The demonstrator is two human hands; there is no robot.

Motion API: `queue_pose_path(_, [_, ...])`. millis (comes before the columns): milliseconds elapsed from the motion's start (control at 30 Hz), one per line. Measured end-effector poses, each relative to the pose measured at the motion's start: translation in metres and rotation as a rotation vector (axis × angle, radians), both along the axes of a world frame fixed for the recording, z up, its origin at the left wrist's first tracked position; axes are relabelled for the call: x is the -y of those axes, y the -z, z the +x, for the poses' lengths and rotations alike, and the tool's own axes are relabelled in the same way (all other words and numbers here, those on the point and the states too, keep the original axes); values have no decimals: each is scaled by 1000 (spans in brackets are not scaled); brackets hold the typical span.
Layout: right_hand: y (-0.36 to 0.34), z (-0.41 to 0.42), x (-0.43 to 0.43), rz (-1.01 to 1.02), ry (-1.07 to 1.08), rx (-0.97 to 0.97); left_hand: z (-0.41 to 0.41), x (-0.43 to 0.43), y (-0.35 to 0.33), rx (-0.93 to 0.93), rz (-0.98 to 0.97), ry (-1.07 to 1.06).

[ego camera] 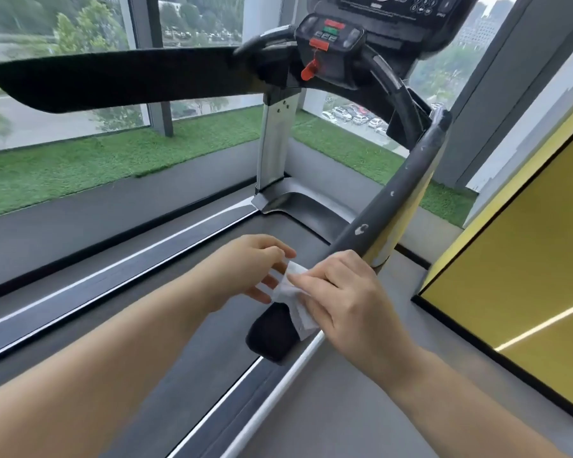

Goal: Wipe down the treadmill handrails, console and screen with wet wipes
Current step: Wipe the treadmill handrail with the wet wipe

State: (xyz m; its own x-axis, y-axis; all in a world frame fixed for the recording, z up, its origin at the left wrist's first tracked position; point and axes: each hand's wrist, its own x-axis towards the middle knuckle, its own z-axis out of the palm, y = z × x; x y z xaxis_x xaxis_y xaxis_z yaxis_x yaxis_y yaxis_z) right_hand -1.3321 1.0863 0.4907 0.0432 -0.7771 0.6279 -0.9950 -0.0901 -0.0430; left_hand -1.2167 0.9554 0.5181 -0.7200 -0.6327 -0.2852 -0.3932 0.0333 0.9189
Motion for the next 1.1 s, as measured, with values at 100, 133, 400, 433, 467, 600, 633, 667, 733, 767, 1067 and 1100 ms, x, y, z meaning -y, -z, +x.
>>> queue_pose_path(100, [-1,11,-4,15,20,48,7,-9,5,15,-3,-26])
queue_pose_path(133, [0,14,-4,27,25,61,10,-12,7,6,6,-51])
queue_pose_path(400, [-2,-14,-1,26,-106,130,31,-53,15,-56,15,-302])
queue_pose_path(433, [-5,-22,-2,13,-105,136,31,-59,17,-59,5,-333])
queue_pose_path(467, [-8,-28,-2,-18,-99,164,30,-65,18,-65,-1,-366])
queue_pose_path(600, [-7,-16,-6,-128,-190,306,27,-84,23,-104,38,-534])
queue_pose_path(633, [-1,-4,-7,-120,-227,278,26,-88,25,-123,54,-564])
queue_pose_path(667, [8,6,-8,-105,-259,228,26,-91,27,-152,73,-585])
queue_pose_path(733, [22,14,-11,-68,-302,133,25,-97,28,-190,77,-619])
queue_pose_path(767, [24,9,-10,-55,-326,96,25,-99,28,-183,55,-636])
queue_pose_path(1067, [1,-59,5,-80,-29,152,28,-94,24,-75,-80,-560])
queue_pose_path(1100, [-2,-47,4,-97,-49,192,28,-92,23,-72,-73,-540])
